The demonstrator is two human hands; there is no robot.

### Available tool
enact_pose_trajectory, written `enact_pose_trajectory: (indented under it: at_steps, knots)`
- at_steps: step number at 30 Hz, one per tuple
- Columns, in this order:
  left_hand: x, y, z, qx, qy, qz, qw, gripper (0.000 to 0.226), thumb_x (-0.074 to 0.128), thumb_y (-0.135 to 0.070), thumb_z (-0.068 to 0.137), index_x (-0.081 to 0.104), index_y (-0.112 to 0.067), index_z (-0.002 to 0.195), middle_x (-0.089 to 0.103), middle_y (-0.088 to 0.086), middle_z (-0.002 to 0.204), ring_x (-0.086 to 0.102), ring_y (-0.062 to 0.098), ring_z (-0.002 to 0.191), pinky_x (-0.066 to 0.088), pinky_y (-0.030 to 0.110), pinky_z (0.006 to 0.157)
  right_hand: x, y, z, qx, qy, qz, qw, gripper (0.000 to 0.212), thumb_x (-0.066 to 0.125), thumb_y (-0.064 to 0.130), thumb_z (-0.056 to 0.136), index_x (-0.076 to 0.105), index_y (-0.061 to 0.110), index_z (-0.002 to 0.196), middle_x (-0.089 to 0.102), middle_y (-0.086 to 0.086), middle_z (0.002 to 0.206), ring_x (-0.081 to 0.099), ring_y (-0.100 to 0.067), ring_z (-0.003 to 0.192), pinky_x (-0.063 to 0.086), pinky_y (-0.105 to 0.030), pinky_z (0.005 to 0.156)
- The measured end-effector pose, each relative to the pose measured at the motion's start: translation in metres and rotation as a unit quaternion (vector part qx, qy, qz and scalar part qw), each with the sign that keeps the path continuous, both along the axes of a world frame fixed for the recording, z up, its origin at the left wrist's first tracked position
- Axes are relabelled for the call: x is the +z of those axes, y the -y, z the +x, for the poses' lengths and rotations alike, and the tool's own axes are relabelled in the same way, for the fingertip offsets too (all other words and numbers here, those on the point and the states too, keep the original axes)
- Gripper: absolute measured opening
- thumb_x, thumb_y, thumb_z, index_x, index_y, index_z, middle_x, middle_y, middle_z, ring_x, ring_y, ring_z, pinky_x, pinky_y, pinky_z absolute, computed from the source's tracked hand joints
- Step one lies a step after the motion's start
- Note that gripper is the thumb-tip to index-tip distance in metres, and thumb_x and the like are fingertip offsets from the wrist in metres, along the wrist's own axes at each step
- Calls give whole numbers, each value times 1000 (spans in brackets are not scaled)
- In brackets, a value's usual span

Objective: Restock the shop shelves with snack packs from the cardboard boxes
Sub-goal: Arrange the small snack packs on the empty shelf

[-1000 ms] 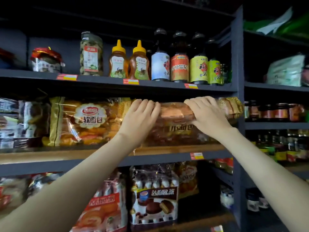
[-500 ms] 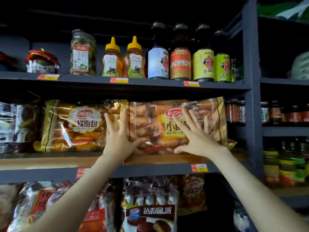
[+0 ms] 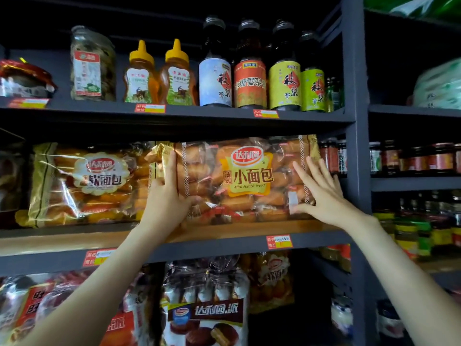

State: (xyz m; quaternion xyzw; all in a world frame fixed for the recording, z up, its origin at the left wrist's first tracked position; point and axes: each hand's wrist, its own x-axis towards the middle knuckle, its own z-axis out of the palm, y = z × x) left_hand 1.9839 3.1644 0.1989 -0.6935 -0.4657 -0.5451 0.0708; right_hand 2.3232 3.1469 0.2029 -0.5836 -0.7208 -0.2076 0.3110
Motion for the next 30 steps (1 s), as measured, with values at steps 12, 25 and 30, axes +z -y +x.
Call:
enact_pose_trajectory:
  at_steps: [12,25,30]
  knots:
    - [-8,2,24,53,-159,62,984,108,76,-59,67,8,-42,149,-6,35,151,3,56,139,19,57,114,0,14,-23,-36,-96,42,994,85,55,4,91,4,30,154,-9,5,161,-9,-17,148,28,-38,113]
    - [-21,9,35,84,-195,61,975,85,48,-63,88,-1,-38,153,-8,24,158,34,44,137,51,42,88,-14,0,-56,-35,-42,12,998,96,54,43,94,-33,54,132,-36,20,147,-31,-11,140,-1,-61,115]
    - [-27,13,17,79,-242,96,962,72,52,-46,94,14,-31,154,1,28,158,33,45,137,45,53,101,-25,19,-78,-60,-112,50,991,86,53,29,97,-15,38,150,-14,3,160,-11,-21,147,6,-49,116]
